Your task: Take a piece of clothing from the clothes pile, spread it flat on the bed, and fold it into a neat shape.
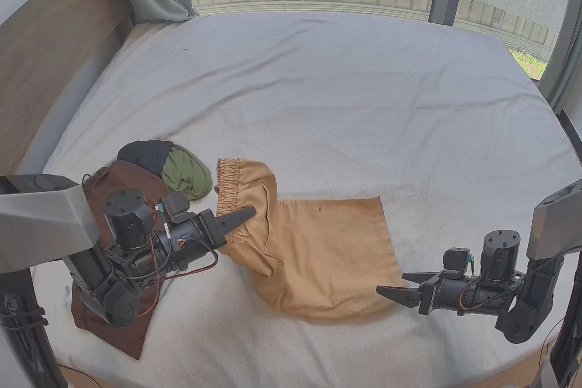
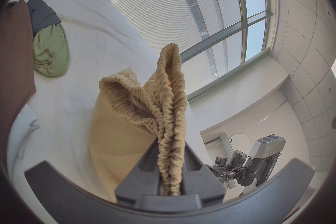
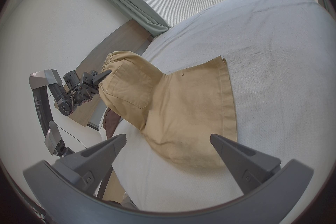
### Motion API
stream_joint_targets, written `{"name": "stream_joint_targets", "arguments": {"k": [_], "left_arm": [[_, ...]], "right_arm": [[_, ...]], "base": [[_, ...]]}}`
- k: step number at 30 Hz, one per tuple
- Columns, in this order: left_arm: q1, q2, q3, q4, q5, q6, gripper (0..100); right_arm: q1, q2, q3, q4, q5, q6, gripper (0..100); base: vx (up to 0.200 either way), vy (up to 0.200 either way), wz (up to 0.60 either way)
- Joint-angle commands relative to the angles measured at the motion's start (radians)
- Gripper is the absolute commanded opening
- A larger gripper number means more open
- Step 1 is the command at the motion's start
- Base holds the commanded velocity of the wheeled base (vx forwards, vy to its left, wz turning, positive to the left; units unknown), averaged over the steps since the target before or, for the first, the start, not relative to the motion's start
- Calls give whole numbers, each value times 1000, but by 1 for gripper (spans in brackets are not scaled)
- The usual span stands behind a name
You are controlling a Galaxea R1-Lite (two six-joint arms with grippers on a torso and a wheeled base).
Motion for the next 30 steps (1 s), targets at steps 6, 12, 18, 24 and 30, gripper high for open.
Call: {"name": "stream_joint_targets", "arguments": {"k": [6, 12, 18, 24, 30], "left_arm": [[-35, 28, -36, -2, -3, -47, 0], [-61, 62, -64, -2, -1, -55, 0], [-71, 76, -76, -2, -1, -55, 0], [-87, 79, -78, -2, -1, -56, 0], [-97, 85, -87, 0, 1, -56, 0]], "right_arm": [[1, 1, -7, -1, 0, 0, 100], [1, -1, -8, -1, 0, 2, 100], [-1, 1, -11, -1, 0, 2, 100], [-3, -2, -16, -1, 0, 2, 100], [-1, -10, -16, -2, 0, 3, 100]], "base": [[0, 0, 0], [0, 0, 0], [0, 0, 0], [0, 0, 0], [0, 0, 0]]}}
